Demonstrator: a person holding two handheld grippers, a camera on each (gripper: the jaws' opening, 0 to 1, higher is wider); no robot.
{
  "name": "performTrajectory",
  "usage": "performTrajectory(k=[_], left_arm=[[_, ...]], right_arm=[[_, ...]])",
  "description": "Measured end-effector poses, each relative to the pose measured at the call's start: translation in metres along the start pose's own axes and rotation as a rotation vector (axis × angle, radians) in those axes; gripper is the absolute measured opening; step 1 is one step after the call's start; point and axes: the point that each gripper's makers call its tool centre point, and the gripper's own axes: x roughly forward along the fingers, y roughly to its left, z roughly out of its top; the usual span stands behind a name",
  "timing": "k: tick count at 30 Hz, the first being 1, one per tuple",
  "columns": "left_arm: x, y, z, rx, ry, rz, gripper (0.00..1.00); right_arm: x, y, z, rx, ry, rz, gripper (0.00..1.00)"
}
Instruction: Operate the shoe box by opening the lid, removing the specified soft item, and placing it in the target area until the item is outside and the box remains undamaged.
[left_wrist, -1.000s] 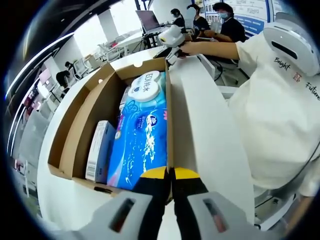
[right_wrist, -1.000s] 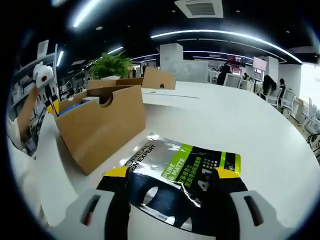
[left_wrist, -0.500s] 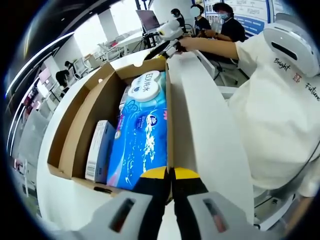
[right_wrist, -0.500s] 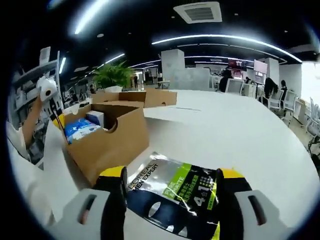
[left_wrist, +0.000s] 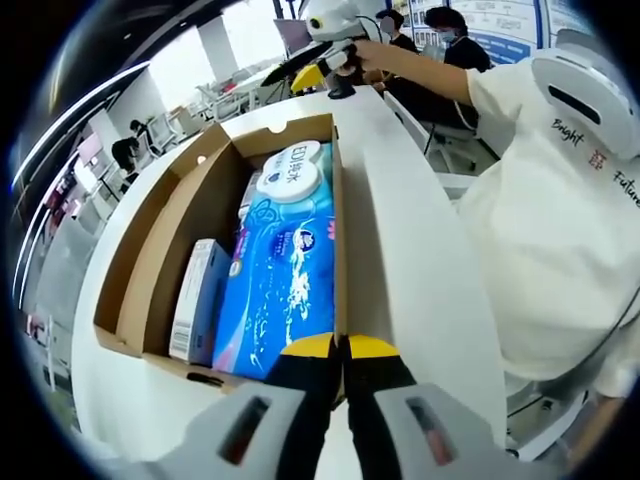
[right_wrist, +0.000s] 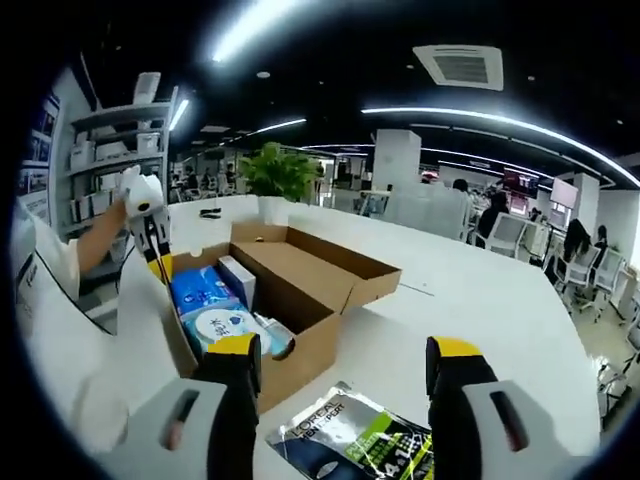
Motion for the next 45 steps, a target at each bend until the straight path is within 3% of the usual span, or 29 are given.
performTrajectory(k=[12,18,20,21,25,29,32,33,36,38,45], left_arm=[[0.000,0.000,0.000,-0.001,0.000,-0.006,0.02],[0.000,0.000,0.000,-0.001,0.001,-0.006,0.02],[0.000,0.000,0.000,0.000,0.000,-0.006,0.02],[0.000,0.000,0.000,0.000,0.001,-0.006,0.02],[0.000,0.000,0.000,0.000,0.000,-0.006,0.02],[0.000,0.000,0.000,0.000,-0.001,-0.006,0.02],[0.000,0.000,0.000,-0.003,0.002,-0.009,0.02],[0.000,0.000,0.000,-0.005,0.002,-0.009,0.02],[0.000,0.000,0.000,-0.003,0.001,-0.005,0.02],[0.001,0.000,-0.001,-0.004,0.003,-0.004,0.02],[0.000,0.000,0.000,-0.004,0.001,-0.003,0.02]], right_arm=[[0.001,0.007,0.010,0.047,-0.043,0.048,0.66],[0.000,0.015,0.020,-0.018,-0.075,0.067,0.60],[0.000,0.023,0.028,-0.077,-0.106,0.106,0.60],[-0.001,0.036,0.034,-0.137,-0.107,0.174,0.60],[0.000,0.050,0.042,-0.086,-0.085,0.256,0.60],[0.004,0.056,0.063,-0.161,-0.133,0.286,0.59],[0.010,0.062,0.076,-0.150,-0.120,0.322,0.54],[0.013,0.069,0.082,-0.148,-0.123,0.363,0.53],[0.020,0.076,0.077,-0.185,-0.049,0.392,0.53],[0.026,0.087,0.077,-0.240,-0.046,0.431,0.53],[0.032,0.103,0.086,-0.280,-0.018,0.495,0.53]])
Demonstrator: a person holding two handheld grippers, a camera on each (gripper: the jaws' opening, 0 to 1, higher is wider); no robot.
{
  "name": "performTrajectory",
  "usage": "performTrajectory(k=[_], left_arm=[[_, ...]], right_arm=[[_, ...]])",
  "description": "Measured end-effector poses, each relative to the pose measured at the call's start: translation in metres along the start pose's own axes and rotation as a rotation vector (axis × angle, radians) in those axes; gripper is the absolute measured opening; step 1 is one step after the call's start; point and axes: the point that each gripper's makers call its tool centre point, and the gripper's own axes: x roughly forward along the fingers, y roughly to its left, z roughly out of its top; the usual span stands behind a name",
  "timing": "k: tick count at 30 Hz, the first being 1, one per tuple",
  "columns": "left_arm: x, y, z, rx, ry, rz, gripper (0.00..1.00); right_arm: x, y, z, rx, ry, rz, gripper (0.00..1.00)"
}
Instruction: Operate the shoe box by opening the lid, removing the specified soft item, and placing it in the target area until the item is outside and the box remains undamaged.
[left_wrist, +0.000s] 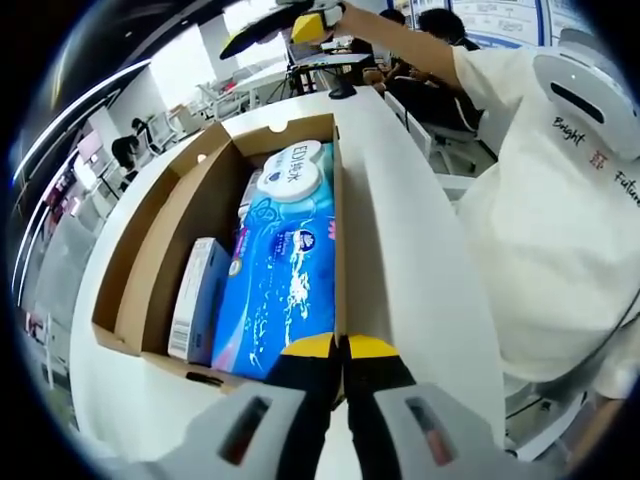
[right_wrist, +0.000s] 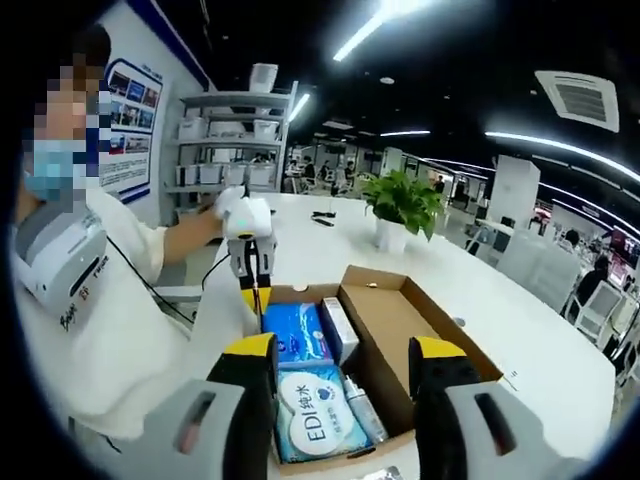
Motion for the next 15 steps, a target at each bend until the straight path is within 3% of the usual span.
performTrajectory(k=[7,12,15], left_arm=[[0.000,0.000,0.001,0.001,-0.003,-0.002,0.02],[0.000,0.000,0.001,0.002,-0.005,0.002,0.02],[0.000,0.000,0.001,0.003,-0.006,0.003,0.02]], right_arm=[[0.012,0.002,-0.017,-0.058,0.142,0.050,0.54],[0.019,-0.010,-0.029,-0.059,0.201,0.028,0.53],[0.020,-0.011,-0.029,-0.051,0.202,0.045,0.53]])
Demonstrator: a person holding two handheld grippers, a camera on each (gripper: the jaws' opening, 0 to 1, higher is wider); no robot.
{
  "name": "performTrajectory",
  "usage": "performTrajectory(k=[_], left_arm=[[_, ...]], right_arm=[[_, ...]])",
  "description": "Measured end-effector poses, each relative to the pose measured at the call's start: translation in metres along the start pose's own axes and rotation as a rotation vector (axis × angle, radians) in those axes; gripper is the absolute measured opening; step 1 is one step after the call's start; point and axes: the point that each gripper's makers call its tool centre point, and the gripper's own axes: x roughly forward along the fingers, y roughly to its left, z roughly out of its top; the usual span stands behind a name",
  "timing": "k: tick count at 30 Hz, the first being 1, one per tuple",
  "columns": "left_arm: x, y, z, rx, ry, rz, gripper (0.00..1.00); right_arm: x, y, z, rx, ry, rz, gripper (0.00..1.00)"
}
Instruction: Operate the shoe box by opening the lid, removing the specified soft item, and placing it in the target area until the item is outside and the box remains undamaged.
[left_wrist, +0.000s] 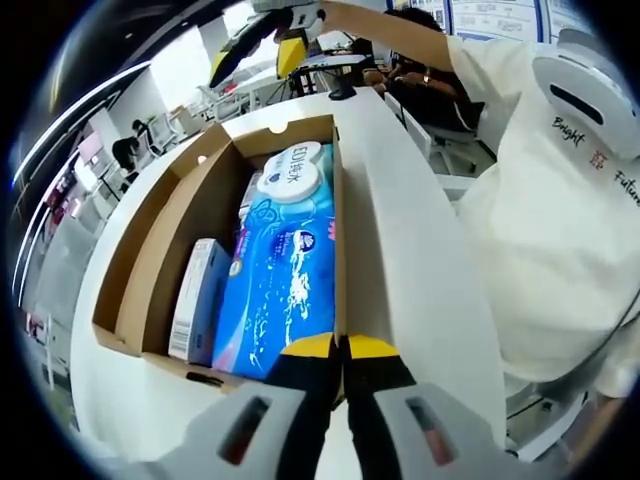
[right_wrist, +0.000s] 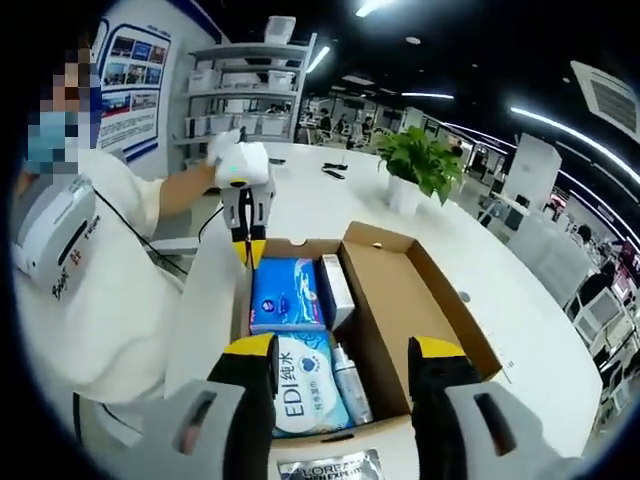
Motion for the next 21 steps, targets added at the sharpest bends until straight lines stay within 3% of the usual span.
performTrajectory(k=[3,11,13,21], left_arm=[[0.000,0.000,0.000,0.000,0.002,-0.004,0.02],[0.000,0.000,0.000,0.001,0.001,-0.002,0.02],[0.000,0.000,0.000,0.002,0.000,0.000,0.02],[0.000,0.000,0.000,0.005,-0.001,-0.001,0.02]], right_arm=[[0.002,0.001,0.002,0.011,0.004,0.014,0.53],[0.025,0.008,-0.009,-0.028,0.104,0.064,0.57],[0.030,0.005,-0.012,-0.051,0.134,0.048,0.58],[0.044,0.004,-0.020,-0.049,0.207,0.087,0.58]])
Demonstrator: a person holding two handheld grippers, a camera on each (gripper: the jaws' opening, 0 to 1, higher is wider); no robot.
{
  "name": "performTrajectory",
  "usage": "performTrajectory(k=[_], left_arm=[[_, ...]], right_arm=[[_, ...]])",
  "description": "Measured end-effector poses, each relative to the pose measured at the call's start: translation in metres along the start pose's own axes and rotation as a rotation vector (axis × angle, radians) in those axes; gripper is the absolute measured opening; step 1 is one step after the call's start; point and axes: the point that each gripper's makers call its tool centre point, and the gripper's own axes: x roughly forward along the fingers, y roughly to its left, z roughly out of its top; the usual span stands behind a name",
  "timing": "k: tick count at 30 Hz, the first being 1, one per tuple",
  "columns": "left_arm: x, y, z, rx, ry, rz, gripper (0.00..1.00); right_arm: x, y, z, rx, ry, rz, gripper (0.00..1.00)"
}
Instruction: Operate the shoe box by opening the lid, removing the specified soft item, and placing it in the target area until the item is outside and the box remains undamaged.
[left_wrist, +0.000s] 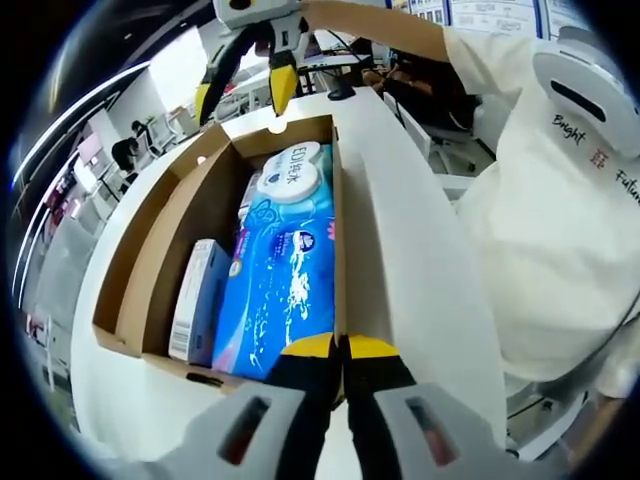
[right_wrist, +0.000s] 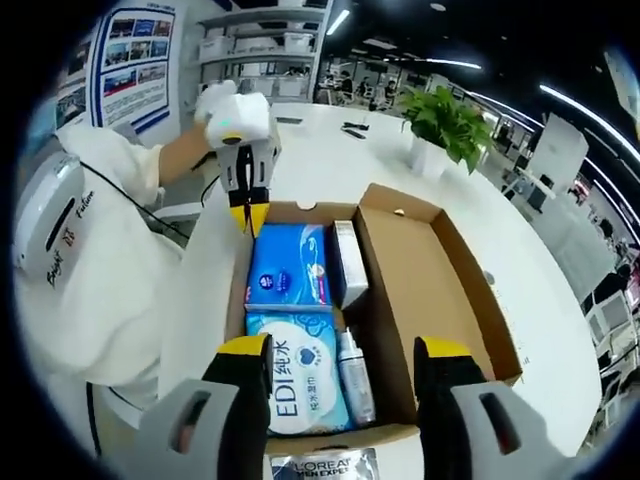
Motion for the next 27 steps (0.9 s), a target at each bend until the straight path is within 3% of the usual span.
performTrajectory(k=[3,5,10,17,23,27], left_arm=[[0.000,0.000,0.000,0.001,-0.001,0.001,0.02],[0.000,0.000,0.000,0.001,-0.001,0.001,0.02],[0.000,0.001,0.000,0.002,-0.002,0.002,0.02],[0.000,0.001,0.000,-0.004,0.000,0.003,0.02],[0.000,0.001,0.000,0.000,-0.003,0.004,0.02],[0.000,0.001,0.000,0.001,-0.004,0.004,0.02]], right_arm=[[0.007,0.004,-0.007,0.017,0.041,0.047,0.58],[0.013,0.009,-0.011,-0.023,0.067,0.069,0.59],[0.020,0.008,-0.006,0.002,0.044,0.088,0.60],[0.039,0.021,-0.022,-0.005,0.180,0.163,0.65],[0.053,0.031,-0.034,-0.004,0.255,0.222,0.67],[0.053,0.033,-0.035,0.014,0.271,0.232,0.65]])
